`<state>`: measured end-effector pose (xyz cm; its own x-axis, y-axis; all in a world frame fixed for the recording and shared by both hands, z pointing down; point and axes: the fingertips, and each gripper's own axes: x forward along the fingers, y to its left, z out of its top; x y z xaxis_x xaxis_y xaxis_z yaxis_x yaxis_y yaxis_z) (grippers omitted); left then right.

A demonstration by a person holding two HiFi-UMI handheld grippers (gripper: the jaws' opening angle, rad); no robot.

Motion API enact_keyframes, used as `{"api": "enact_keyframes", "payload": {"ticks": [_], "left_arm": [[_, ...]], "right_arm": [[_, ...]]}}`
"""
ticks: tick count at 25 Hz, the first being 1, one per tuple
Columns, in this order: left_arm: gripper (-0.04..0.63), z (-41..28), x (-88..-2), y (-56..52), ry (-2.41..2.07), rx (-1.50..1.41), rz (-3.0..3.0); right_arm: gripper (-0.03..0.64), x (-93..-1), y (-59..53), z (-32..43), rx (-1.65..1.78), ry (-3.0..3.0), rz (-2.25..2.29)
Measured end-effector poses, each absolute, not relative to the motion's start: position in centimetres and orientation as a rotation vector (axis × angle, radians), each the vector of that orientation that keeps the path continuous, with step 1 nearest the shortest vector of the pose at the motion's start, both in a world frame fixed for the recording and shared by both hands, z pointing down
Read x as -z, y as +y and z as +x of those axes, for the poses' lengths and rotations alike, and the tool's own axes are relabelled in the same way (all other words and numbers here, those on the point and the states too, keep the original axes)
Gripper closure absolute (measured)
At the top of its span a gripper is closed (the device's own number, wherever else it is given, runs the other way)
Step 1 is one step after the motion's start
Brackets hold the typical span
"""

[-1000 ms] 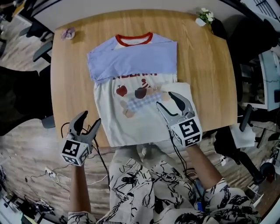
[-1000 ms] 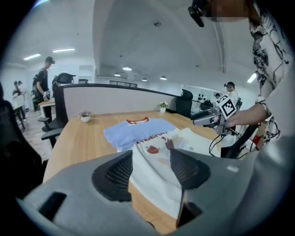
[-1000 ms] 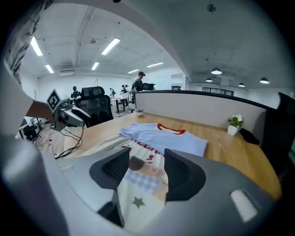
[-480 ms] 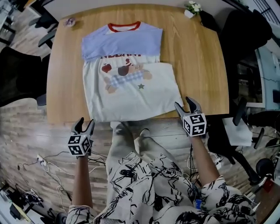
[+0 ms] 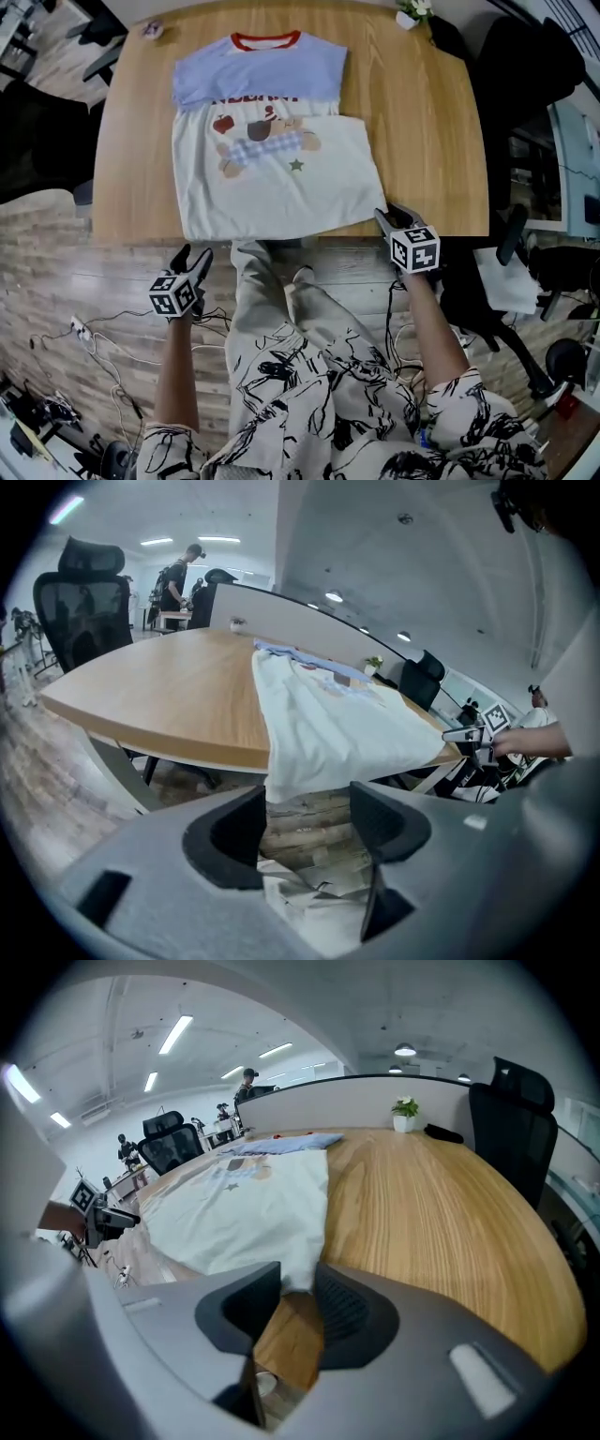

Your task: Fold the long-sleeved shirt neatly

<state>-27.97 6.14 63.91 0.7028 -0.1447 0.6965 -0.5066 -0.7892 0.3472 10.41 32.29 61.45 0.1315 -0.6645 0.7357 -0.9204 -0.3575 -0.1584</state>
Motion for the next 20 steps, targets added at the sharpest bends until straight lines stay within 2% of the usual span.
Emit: {"api": "enact_keyframes", "payload": {"ticks": [1, 4, 9, 10, 11, 12, 20], "left_arm": [[0.305, -27.9, -64.3, 6.2, -0.484, -0.921, 2.38], [0.302, -28.2, -65.2, 6.0, -0.468, -0.939, 2.379], [0.297, -27.6, -66.2, 5.2, -0.417, -1.023, 2.447], [0.33, -27.4, -66.2, 5.0, -0.42, -1.055, 2.467], [0.481, -27.4, -66.1, 4.8, -0.438, -1.084, 2.485], [0.571, -27.4, -65.9, 4.7, -0.461, -1.101, 2.498], [0.574, -28.5, -63.1, 5.5, -0.504, -1.049, 2.48]], "right_arm": [[0.503, -61.6, 32.3, 10.5, -1.08, -1.533, 2.085], [0.552, -61.7, 32.4, 10.4, -1.109, -1.549, 2.085], [0.569, -61.5, 32.2, 9.7, -1.101, -1.574, 2.036], [0.571, -61.4, 32.2, 9.6, -1.093, -1.572, 2.033], [0.572, -61.2, 32.2, 9.4, -1.083, -1.57, 2.031], [0.572, -61.0, 32.2, 9.3, -1.071, -1.567, 2.029], [0.572, -59.4, 32.5, 8.1, -1.022, -1.546, 2.07]]}}
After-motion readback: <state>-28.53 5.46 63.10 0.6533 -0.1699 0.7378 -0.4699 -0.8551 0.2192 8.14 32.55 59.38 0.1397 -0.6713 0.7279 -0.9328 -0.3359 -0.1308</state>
